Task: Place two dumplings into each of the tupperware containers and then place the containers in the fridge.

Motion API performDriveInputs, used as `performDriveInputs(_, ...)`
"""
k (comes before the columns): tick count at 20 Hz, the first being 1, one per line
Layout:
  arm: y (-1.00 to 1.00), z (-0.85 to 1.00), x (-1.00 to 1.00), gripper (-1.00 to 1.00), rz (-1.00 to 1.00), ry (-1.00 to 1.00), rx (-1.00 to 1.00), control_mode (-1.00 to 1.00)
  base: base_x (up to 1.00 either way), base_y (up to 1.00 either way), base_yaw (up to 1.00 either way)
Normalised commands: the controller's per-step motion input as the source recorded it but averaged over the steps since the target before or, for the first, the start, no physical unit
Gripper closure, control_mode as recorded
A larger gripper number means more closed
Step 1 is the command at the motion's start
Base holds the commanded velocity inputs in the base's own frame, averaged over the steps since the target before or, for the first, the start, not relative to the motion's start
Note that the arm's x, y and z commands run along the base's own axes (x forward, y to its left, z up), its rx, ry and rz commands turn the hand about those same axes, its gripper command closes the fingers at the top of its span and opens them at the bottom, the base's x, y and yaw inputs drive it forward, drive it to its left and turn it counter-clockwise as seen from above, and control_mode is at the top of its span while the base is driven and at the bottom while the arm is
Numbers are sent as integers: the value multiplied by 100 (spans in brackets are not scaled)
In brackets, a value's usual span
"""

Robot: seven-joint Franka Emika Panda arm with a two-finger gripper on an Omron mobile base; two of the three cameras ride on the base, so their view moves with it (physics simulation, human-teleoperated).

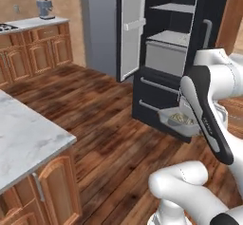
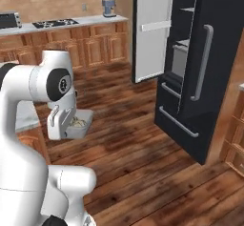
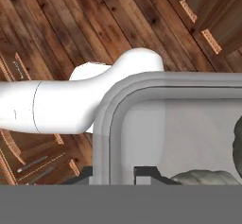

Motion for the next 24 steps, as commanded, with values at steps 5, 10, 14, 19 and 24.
performDriveInputs(5,0,0,0,100,0,0,0,100,52,-95,45)
performDriveInputs(10,0,0,0,100,0,0,0,100,100,-73,44)
performDriveInputs(14,0,0,0,100,0,0,0,100,100,-62,38)
performDriveInputs(19,0,0,0,100,0,0,0,100,100,-51,23)
performDriveInputs(24,0,0,0,100,0,0,0,100,100,-7,-10)
